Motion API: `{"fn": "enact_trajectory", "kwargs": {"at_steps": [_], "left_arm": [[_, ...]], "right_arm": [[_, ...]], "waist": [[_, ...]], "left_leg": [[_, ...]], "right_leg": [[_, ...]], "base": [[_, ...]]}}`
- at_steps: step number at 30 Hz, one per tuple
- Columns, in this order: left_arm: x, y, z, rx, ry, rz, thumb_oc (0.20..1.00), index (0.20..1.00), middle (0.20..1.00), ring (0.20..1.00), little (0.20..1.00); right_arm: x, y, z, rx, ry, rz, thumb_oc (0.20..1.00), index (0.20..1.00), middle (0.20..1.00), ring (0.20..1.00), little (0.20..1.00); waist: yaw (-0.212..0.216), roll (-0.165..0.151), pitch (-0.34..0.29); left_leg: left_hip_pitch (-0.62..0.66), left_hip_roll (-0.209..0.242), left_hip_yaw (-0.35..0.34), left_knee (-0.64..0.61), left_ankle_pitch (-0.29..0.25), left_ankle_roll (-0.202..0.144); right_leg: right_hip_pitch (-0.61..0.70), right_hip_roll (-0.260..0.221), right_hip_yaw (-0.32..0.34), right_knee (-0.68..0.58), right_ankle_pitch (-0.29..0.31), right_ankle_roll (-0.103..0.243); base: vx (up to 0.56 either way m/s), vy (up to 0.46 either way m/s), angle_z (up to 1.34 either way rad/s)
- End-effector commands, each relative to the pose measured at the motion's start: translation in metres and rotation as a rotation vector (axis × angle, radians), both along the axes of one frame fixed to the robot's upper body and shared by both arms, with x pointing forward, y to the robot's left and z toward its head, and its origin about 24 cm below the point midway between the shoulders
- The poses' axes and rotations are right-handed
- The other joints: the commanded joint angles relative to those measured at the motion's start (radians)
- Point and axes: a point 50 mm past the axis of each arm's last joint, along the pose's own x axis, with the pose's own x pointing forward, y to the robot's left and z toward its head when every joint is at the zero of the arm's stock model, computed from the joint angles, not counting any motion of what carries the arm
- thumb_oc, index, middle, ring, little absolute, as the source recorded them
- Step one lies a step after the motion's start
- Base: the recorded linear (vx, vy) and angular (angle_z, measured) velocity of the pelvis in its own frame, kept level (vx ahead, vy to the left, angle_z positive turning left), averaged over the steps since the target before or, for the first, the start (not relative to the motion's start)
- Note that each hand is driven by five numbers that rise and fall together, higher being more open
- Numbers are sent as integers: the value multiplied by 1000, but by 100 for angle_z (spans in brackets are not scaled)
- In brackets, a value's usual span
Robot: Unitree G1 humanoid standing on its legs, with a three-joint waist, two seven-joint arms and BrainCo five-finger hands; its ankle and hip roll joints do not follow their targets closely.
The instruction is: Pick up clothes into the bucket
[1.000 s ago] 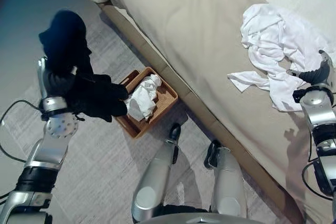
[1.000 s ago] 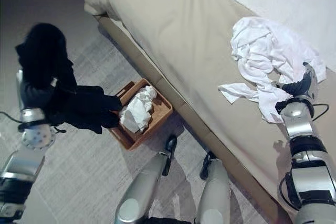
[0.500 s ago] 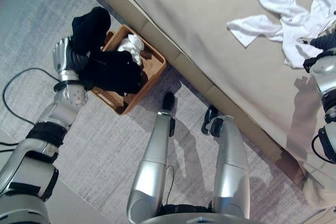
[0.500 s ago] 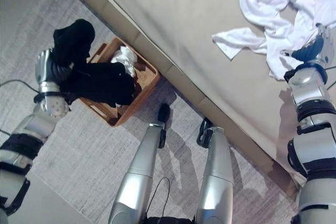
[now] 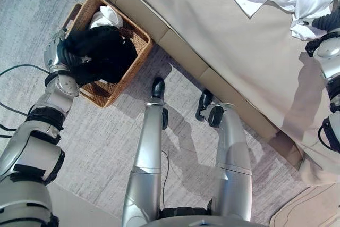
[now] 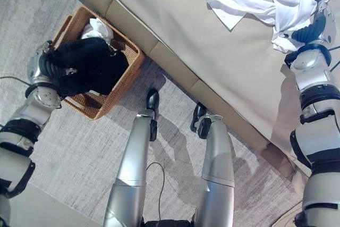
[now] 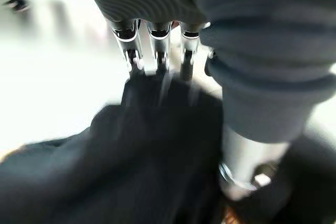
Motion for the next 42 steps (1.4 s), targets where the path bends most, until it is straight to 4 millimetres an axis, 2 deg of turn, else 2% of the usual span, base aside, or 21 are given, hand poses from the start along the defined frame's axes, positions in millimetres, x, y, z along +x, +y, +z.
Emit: {"fn": "enact_trajectory", "kwargs": {"at_steps": [1, 2, 3, 9, 13, 14, 16, 20, 23, 24, 29, 32, 33, 34, 35, 36, 37, 38, 39, 40, 42], "left_arm": [[-6, 20, 6, -63, -15, 91, 1000, 1000, 1000, 1000, 1000], [-6, 20, -2, -85, 20, 104, 1000, 1000, 1000, 1000, 1000], [-6, 20, -2, -85, 20, 103, 1000, 1000, 1000, 1000, 1000], [-12, 28, -19, -95, 95, 131, 1000, 1000, 1000, 1000, 1000], [-18, 22, -34, -172, 39, 99, 1000, 1000, 1000, 1000, 1000], [-22, 13, -42, -258, -24, 56, 1000, 1000, 1000, 1000, 1000], [-28, 11, -53, -315, -42, 51, 1000, 1000, 1000, 1000, 1000], [-48, -2, -64, -410, -186, 3, 1000, 1000, 1000, 1000, 1000], [-68, -2, -69, -434, -259, 17, 1000, 1000, 1000, 1000, 1000], [-73, -2, -64, -434, -299, 4, 1000, 1000, 1000, 1000, 1000], [-87, 0, -69, -443, -323, 20, 1000, 1000, 1000, 1000, 1000], [-94, -10, -44, -391, -416, -83, 1000, 1000, 1000, 1000, 1000], [-95, -11, -45, -389, -413, -83, 1000, 1000, 1000, 1000, 1000], [-98, -15, -30, -356, -458, -130, 1000, 1000, 1000, 1000, 1000], [-99, -15, -31, -355, -454, -130, 1000, 1000, 1000, 1000, 1000], [-100, -20, -21, -334, -481, -167, 1000, 1000, 1000, 1000, 1000], [-101, -26, -7, -286, -513, -222, 1000, 1000, 1000, 1000, 1000], [-101, -26, -7, -286, -511, -223, 1000, 1000, 1000, 1000, 1000], [-101, -36, 8, -237, -529, -300, 1000, 1000, 1000, 1000, 1000], [-101, -36, 8, -236, -528, -301, 1000, 1000, 1000, 1000, 1000], [-103, -45, 20, -191, -525, -387, 1000, 1000, 1000, 1000, 1000]], "right_arm": [[0, -3, -7, -31, 70, 12, 592, 592, 592, 592, 592], [2, 0, -8, -10, 65, 28, 285, 285, 285, 285, 285], [2, 0, -8, -9, 65, 28, 200, 200, 200, 200, 200], [5, 8, 1, -8, 53, 92, 200, 200, 200, 200, 200], [4, 11, 9, -1, 7, 116, 200, 200, 200, 200, 200], [1, 10, 15, 7, -42, 127, 200, 200, 200, 200, 200], [0, 12, 17, 7, -70, 142, 200, 200, 200, 200, 200], [-11, 18, 31, -36, -187, 195, 200, 200, 200, 200, 200], [-26, 20, 44, -91, -268, 231, 200, 200, 200, 200, 200], [-31, 21, 50, -104, -296, 245, 200, 200, 200, 200, 200], [-50, 27, 62, -130, -392, 324, 200, 200, 200, 200, 200], [-65, 26, 63, -144, -443, 356, 200, 200, 200, 200, 200], [-65, 26, 62, -141, -440, 355, 200, 200, 200, 200, 200], [-72, 25, 63, -149, -458, 364, 200, 200, 200, 200, 200], [-72, 25, 61, -147, -455, 363, 200, 200, 200, 200, 200], [-75, 25, 61, -154, -460, 369, 200, 200, 200, 200, 200], [-80, 26, 65, -167, -478, 378, 200, 200, 200, 200, 200], [-80, 26, 64, -167, -476, 377, 200, 200, 200, 200, 200], [-82, 29, 64, -183, -468, 402, 200, 200, 200, 200, 200], [-82, 29, 63, -182, -467, 401, 200, 200, 200, 200, 200], [-82, 37, 59, -212, -432, 448, 200, 200, 200, 200, 200]], "waist": [[32, -1, -21], [34, 0, -21], [34, 0, -21], [47, 2, -21], [58, 8, -21], [64, 9, -21], [65, 9, -21], [73, 5, -21], [76, -1, -21], [77, -2, -21], [69, -15, -21], [63, -17, -21], [64, -17, -21], [62, -16, -21], [62, -18, -21], [62, -18, -21], [59, -18, -21], [59, -17, -21], [53, -17, -25], [54, -17, -21], [49, -23, -67]], "left_leg": [[48, -9, 79, 62, -137, 56], [43, -9, 81, 62, -135, 59], [42, -9, 81, 62, -135, 59], [41, -15, 83, 55, -131, 65], [60, -20, 77, 34, -123, 66], [76, -21, 75, 16, -117, 66], [96, -20, 74, -3, -111, 65], [166, -17, 63, -64, -94, 65], [233, -15, 54, -115, -79, 63], [253, -14, 51, -127, -74, 61], [391, -3, 49, -232, -41, 47], [524, 5, 46, -324, -15, 39], [532, 6, 44, -330, -13, 39], [575, 12, 45, -381, 32, 37], [596, 12, 39, -381, 7, 34], [631, 14, 37, -406, 16, 32], [687, 24, 42, -455, 58, 28], [693, 25, 41, -461, 59, 28], [755, 34, 42, -496, 71, 20], [764, 35, 41, -501, 73, 19], [853, 57, 51, -560, 81, 10]], "right_leg": [[44, 5, 73, -101, 60, 93], [36, 2, 74, -101, 60, 94], [35, 2, 74, -101, 60, 94], [30, 5, 75, -109, 66, 94], [43, 2, 77, -120, 70, 90], [57, 1, 79, -134, 73, 89], [74, 0, 79, -149, 76, 87], [135, 3, 81, -201, 85, 84], [199, 7, 81, -243, 93, 82], [224, 8, 80, -259, 95, 83], [364, 23, 62, -352, 116, 86], [500, 40, 49, -436, 135, 91], [508, 41, 48, -442, 137, 91], [557, 45, 32, -494, 176, 85], [576, 49, 40, -491, 152, 91], [614, 52, 34, -514, 159, 92], [672, 56, 16, -568, 197, 87], [679, 57, 14, -574, 199, 87], [742, 67, 9, -610, 210, 91], [751, 68, 7, -615, 212, 91], [837, 82, -7, -675, 222, 97]], "base": [[0, 0, 0], [0, 0, 0], [0, 0, 0], [0, 0, 0], [0, 0, 0], [0, 0, 0], [-13, 1, 2], [-38, -9, 2], [-50, -34, 2], [-54, -50, 5], [-54, -26, 3], [-17, -45, -5], [-89, -56, -6], [-2, -42, -6], [6, -64, -8], [4, -59, -7], [-70, -39, -5], [-71, -66, -5], [9, -51, -5], [69, -81, -5], [88, -47, -10]]}}
